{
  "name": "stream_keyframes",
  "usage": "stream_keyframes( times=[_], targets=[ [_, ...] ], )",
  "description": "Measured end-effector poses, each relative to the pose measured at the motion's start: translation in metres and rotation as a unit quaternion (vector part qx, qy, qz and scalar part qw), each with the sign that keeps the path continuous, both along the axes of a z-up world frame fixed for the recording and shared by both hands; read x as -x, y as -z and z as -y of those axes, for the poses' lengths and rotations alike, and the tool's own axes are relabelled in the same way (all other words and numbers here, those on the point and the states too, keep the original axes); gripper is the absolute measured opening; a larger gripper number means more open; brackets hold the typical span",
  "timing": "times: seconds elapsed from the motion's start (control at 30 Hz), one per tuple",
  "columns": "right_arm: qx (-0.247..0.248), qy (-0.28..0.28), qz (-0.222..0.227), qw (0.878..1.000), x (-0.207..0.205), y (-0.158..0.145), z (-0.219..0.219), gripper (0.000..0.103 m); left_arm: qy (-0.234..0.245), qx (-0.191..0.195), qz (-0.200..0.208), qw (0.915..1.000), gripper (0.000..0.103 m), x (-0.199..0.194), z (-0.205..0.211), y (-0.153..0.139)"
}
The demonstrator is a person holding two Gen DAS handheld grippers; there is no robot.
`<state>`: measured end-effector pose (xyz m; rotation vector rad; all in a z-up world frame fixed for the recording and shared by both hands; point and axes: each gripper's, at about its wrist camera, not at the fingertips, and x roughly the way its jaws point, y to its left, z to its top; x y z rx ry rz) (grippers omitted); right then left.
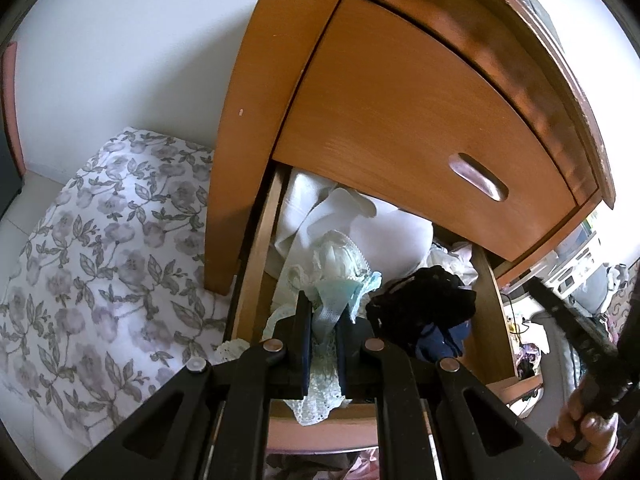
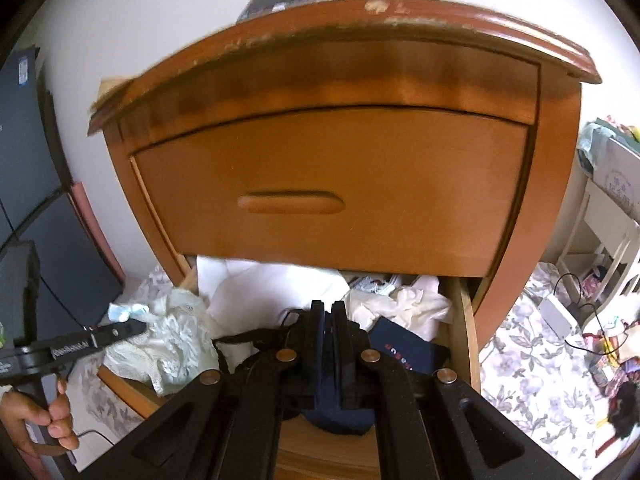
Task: Take underwear out of drawer
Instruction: 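Lift the black garment with the right tool while the left tool lifts the lace cloth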
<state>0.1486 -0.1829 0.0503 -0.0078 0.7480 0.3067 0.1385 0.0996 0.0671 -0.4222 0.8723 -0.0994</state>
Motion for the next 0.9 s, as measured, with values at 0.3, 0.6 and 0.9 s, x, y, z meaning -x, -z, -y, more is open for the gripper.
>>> stream_keyframes(
  times=[0.3, 0.6, 0.9],
  targets=[
    [0.002, -0.022, -0.079, 0.997, -0.024, 0.035, -0.029, 0.057, 0.003, 0.0, -0.001, 1.0, 0.01, 0.0, 0.001, 0.0],
    [0.047, -0.014, -0.147, 0.988, -0.055, 0.065, -0.051, 0.068, 0.005, 0.007, -0.005, 1.0, 0.01, -0.005, -0.002, 0.006],
    [0.002, -0.003, -0.163, 0.987, -0.057, 0.075, -0.04, 0.012, 0.007, 0.012, -0.009, 0.9999, 0.01, -0.007, -0.004, 0.012]
  ],
)
